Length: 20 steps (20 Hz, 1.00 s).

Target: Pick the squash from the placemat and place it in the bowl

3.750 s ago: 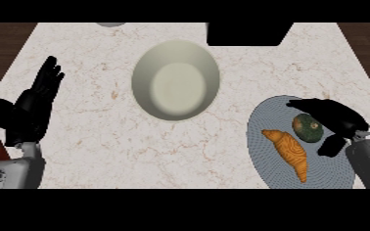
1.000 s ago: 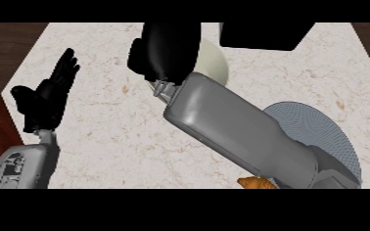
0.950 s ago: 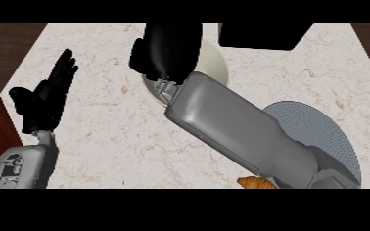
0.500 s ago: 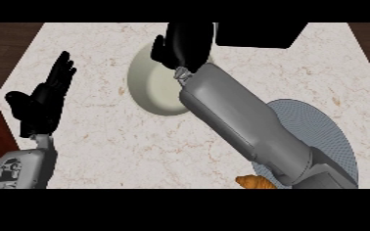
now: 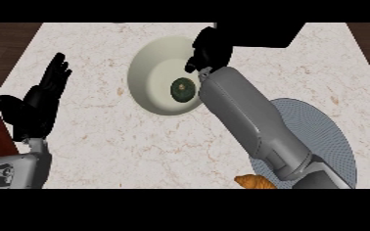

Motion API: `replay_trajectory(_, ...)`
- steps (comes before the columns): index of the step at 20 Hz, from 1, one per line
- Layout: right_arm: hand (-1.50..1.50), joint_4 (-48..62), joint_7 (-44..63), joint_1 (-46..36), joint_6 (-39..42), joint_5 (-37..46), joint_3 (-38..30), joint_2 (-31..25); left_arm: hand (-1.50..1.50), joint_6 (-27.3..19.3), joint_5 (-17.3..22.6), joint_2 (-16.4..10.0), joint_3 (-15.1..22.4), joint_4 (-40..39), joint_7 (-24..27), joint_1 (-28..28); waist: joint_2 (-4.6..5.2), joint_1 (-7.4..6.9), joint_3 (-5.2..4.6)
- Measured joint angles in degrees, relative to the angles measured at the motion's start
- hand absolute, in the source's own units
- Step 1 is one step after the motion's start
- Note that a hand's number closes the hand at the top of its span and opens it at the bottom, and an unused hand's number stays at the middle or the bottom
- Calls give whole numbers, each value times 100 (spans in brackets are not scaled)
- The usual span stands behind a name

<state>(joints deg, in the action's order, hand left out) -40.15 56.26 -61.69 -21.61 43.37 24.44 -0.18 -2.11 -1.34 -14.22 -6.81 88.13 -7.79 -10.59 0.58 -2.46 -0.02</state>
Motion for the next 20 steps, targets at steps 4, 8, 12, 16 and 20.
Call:
replay_trajectory(4, -150, 15, -607, 222, -264, -464, -151, 9, 0, 19, 19, 2, -51, 44, 52, 102, -14, 55, 3)
replay_trajectory(8, -150, -458, -1182, 449, -1104, -847, -536, 11, 0, 1, 15, -19, -85, 66, -17, 79, -22, 111, 10)
replay_trajectory(12, -150, -1205, -1763, 707, -1954, -1275, -992, 6, 0, -4, 16, -38, -147, 11, 39, 160, -45, 192, 15)
replay_trajectory(16, -150, -2109, -2394, 1412, -2336, -1785, -1268, -22, 0, -74, -42, -1, -139, 95, 21, 243, -67, 263, 13)
replay_trajectory(20, -150, -3389, -2612, 2558, -2110, -2183, -1278, -296, 0, -74, -26, -6, -189, 139, -29, 312, -90, 344, 9)
